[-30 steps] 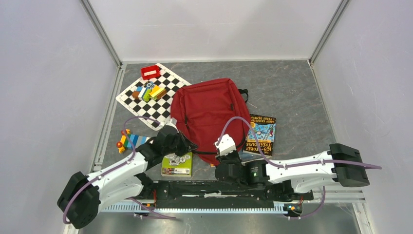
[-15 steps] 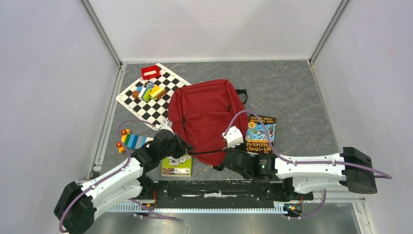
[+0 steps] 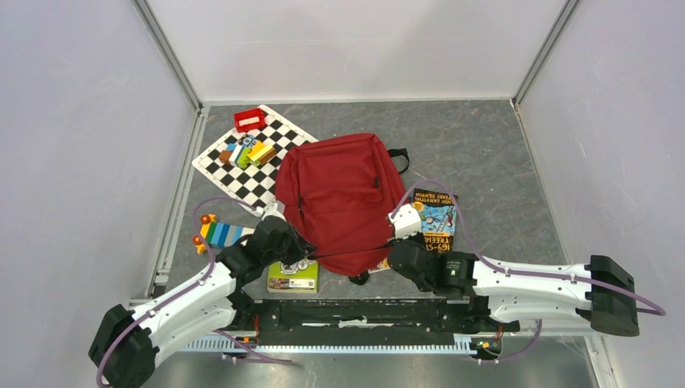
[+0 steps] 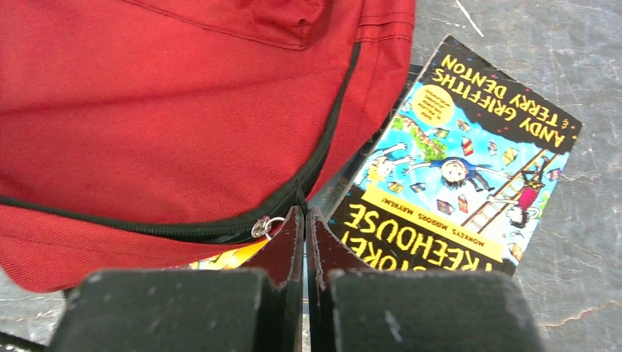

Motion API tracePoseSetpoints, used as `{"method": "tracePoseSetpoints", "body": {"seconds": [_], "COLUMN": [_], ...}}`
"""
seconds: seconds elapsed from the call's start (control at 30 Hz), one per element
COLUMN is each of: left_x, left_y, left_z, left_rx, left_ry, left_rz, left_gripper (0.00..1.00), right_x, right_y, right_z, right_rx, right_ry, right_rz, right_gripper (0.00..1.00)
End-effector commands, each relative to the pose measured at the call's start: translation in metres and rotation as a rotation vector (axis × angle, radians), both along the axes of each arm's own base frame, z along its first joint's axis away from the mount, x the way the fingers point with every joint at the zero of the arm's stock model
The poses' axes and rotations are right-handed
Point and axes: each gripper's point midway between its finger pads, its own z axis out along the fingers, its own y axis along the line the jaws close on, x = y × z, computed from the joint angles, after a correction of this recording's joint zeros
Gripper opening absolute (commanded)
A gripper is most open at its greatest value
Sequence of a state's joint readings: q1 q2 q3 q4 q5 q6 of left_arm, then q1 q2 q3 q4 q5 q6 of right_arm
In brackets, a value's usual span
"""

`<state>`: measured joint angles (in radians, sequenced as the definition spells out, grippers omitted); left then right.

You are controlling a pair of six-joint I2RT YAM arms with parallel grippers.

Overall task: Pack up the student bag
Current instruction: Unzip the student bag at the center of the board.

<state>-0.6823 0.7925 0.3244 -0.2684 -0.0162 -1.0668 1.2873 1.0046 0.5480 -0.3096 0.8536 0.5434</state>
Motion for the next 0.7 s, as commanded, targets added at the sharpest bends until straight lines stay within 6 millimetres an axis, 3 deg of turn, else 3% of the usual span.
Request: {"method": "tracePoseSetpoints", "body": {"seconds": [0.0, 0.07, 0.1, 0.13, 0.17, 0.27, 0.4, 0.6, 0.67], "left_x": [0.003, 0.004, 0.006, 0.008, 0.01, 0.015, 0.02, 0.004, 0.002], "left_y": [0.01, 0.009, 0.009, 0.008, 0.009, 0.005, -0.015, -0.08, -0.101], "left_z": [0.007, 0.018, 0.025, 0.034, 0.041, 0.068, 0.099, 0.127, 0.126], "left_rx": [0.113, 0.145, 0.163, 0.178, 0.201, 0.249, 0.27, 0.11, 0.054], "left_ry": [-0.074, -0.116, -0.141, -0.164, -0.186, -0.264, -0.369, -0.589, -0.625], "left_rz": [-0.084, -0.142, -0.169, -0.187, -0.212, -0.29, -0.425, -0.716, -0.772], "left_gripper": [0.03, 0.3, 0.53, 0.69, 0.8, 0.9, 0.93, 0.94, 0.93], "right_x": [0.01, 0.011, 0.011, 0.011, 0.011, 0.01, 0.012, 0.009, 0.009], "right_y": [-0.02, -0.018, -0.015, -0.012, -0.01, -0.006, -0.003, 0.006, 0.007], "right_z": [0.002, 0.004, 0.007, 0.009, 0.011, 0.01, 0.011, 0.016, 0.017], "right_rx": [-0.044, -0.036, -0.022, -0.001, 0.015, 0.039, 0.06, 0.121, 0.14], "right_ry": [-0.054, -0.064, -0.07, -0.076, -0.082, -0.092, -0.089, -0.104, -0.108], "right_rz": [-0.044, -0.024, -0.007, 0.007, 0.019, 0.055, 0.084, 0.159, 0.168], "right_gripper": [0.0, 0.0, 0.0, 0.0, 0.0, 0.0, 0.0, 0.0, 0.0]}}
